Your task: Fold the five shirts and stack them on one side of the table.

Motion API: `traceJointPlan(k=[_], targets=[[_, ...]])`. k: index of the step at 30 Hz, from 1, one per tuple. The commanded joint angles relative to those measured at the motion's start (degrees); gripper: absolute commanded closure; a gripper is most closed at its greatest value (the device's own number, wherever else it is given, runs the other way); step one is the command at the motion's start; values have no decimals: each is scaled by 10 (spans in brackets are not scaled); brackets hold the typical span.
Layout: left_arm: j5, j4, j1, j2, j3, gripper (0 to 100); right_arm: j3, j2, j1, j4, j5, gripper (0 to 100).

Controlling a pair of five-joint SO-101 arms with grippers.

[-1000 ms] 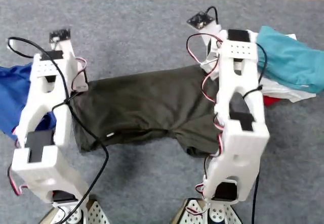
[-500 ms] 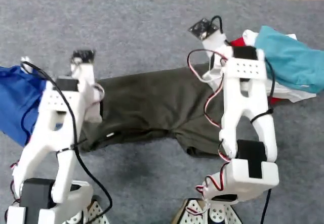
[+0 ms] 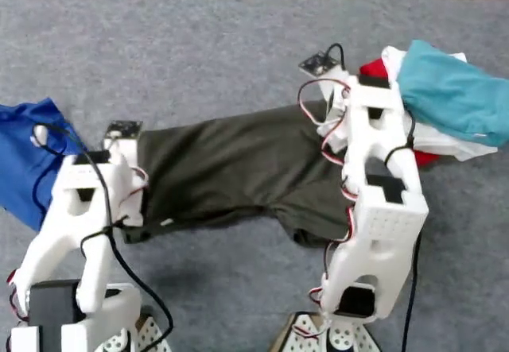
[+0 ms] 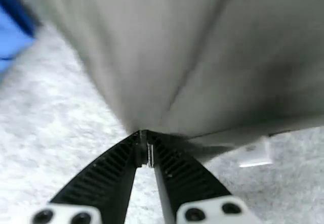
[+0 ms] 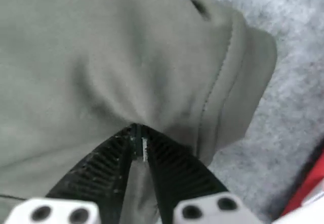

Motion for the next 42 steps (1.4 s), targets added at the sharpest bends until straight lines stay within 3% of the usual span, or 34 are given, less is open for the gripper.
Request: traceJointPlan(k=[1, 9, 13, 17, 23, 31, 37, 42], targets=[[-13, -3, -20, -2, -51, 981, -41, 0, 21, 12, 18, 995], [54, 36, 70, 1, -171, 981, 28, -154, 0, 22, 19, 995], [103, -34, 72, 29, -232, 981, 65, -244, -4, 4, 7, 995], [127, -120, 61, 120, -255, 981, 83, -229, -16, -55, -15, 995], [126, -142, 14, 305, -375, 981, 85, -125, -22, -152, -18, 995], [79, -24, -45, 451, -534, 981, 46, -33, 22, -171, -18, 995], [73, 9, -33, 446, -570, 981, 22, -23, 23, -147, -16, 995], [98, 60, -17, 380, -619, 981, 20, -112, 18, -91, -11, 995]])
